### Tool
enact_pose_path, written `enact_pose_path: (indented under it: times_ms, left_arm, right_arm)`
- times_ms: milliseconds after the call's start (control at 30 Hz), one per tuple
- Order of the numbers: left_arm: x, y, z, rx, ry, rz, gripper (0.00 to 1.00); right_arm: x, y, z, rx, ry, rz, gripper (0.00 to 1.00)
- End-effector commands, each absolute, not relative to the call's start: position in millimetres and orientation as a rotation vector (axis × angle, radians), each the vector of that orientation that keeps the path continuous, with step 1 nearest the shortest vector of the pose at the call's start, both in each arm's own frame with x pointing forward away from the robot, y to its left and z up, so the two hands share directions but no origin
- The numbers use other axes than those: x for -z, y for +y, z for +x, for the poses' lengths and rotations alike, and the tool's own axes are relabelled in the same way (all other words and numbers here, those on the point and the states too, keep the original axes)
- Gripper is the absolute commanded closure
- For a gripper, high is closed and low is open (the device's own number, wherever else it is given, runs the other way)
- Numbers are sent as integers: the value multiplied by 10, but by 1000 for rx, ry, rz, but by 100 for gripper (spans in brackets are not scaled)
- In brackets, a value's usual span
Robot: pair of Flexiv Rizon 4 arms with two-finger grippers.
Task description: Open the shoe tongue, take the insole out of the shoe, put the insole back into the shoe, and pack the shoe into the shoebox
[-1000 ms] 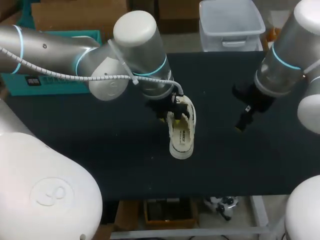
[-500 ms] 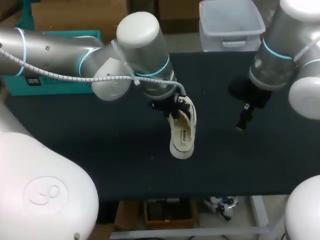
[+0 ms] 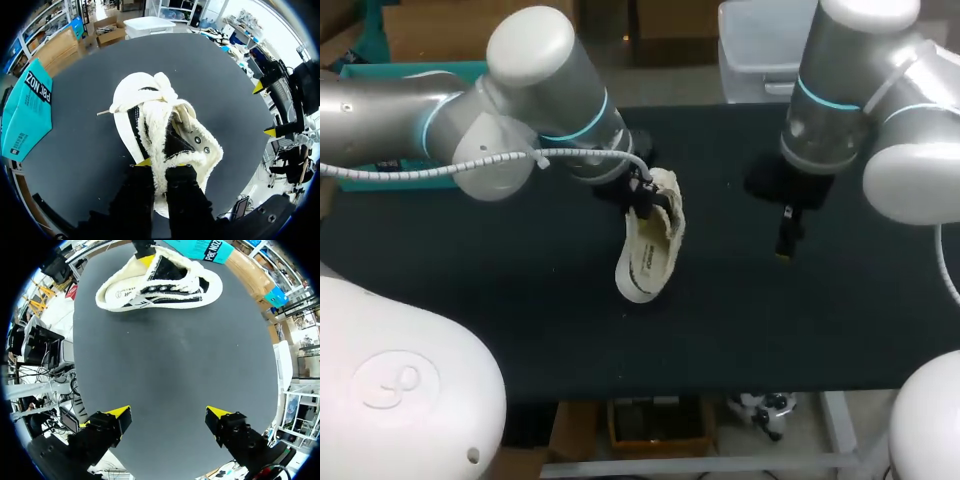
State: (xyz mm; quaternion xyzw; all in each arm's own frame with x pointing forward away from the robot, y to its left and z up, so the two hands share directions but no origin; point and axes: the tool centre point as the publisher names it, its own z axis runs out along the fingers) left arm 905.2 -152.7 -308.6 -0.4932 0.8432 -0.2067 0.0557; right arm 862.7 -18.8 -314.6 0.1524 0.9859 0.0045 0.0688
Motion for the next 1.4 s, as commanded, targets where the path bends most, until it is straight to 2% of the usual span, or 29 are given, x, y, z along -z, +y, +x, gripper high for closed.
enact_pose_path:
  times_ms: [33, 367, 867, 1133, 1400]
  left_arm:
    - [2648, -1189, 8894, 704, 2592, -1410, 100]
    - [2096, -790, 8883, 683, 2689, -1113, 100]
    - [1230, 14, 9468, 540, 2826, -472, 100]
    - [930, 656, 10013, 460, 2825, -334, 100]
    - [974, 1379, 10720, 451, 2858, -238, 100]
  right_arm:
    - [3093, -72, 8643, 108, 2980, 464, 0]
    - [3013, 13, 8656, 6, 3016, 343, 0]
    - [3013, 13, 8656, 6, 3016, 343, 0]
    - [3013, 13, 8656, 6, 3016, 343, 0]
    - [3013, 13, 8656, 6, 3016, 343, 0]
